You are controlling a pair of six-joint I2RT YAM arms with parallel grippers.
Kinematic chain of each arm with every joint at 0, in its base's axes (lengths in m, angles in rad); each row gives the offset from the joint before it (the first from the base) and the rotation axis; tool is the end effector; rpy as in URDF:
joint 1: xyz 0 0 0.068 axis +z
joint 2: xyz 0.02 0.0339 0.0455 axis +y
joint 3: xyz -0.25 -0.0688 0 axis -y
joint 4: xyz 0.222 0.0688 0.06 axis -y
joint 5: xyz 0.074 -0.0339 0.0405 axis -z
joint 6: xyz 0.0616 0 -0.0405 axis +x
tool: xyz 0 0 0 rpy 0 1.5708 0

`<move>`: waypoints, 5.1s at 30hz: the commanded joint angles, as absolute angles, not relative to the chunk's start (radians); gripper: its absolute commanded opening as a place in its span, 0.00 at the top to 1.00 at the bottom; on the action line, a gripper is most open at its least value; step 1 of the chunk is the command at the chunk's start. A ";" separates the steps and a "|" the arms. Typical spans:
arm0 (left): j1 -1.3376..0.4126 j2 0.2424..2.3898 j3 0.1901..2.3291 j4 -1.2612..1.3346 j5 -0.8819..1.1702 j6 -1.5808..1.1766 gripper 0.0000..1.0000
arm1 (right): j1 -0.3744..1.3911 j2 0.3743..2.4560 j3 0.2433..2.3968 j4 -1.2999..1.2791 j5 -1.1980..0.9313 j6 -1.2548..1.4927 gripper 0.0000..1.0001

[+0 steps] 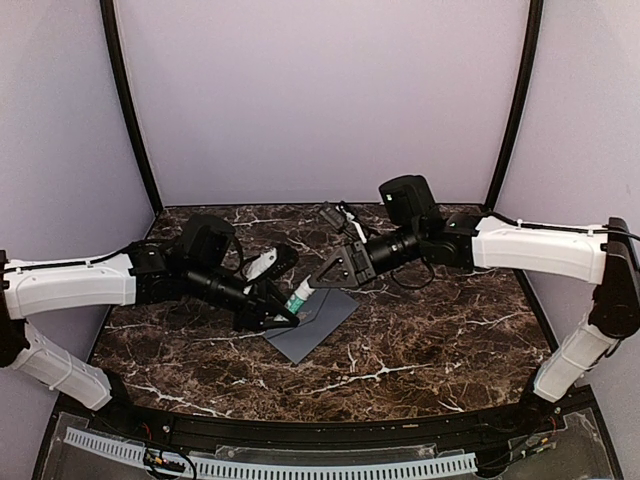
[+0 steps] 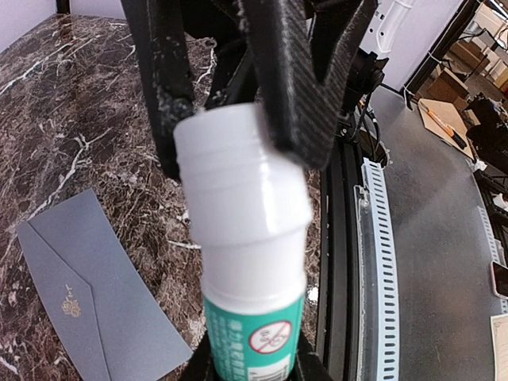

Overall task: Place the letter into the envelope and seal it
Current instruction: Close the solid glue cap on the solid glue.

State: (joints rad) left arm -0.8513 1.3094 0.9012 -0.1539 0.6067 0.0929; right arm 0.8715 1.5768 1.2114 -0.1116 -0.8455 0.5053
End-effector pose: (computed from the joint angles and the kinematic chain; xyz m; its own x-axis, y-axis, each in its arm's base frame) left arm 0.1636 -0.2401 0.2555 -0.2629 0.4157 -0.8707 0.9644 0.1406 -0.2241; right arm 0.1915 0.2993 0.2875 -0.7115 -0.3470 -0.6110 -0.6756 0.0985 0.7307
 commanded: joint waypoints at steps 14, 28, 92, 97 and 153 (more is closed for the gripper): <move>-0.854 1.349 0.955 -0.158 0.598 0.069 1.00 | 0.951 1.638 1.326 -0.287 -0.770 0.397 0.80; -0.828 1.343 0.948 -0.085 0.649 -0.025 1.00 | 0.977 1.629 1.283 -0.231 -0.746 0.434 0.81; -0.727 1.319 0.983 0.026 0.519 -0.065 1.00 | 1.134 1.754 1.324 -0.208 -0.981 0.514 0.82; -0.711 1.340 1.014 0.121 0.666 -0.148 1.00 | 1.155 1.763 1.333 -0.221 -0.981 0.502 0.83; -0.753 1.313 0.920 -0.021 0.786 0.006 1.00 | 1.038 1.526 1.231 0.146 -0.344 0.560 0.59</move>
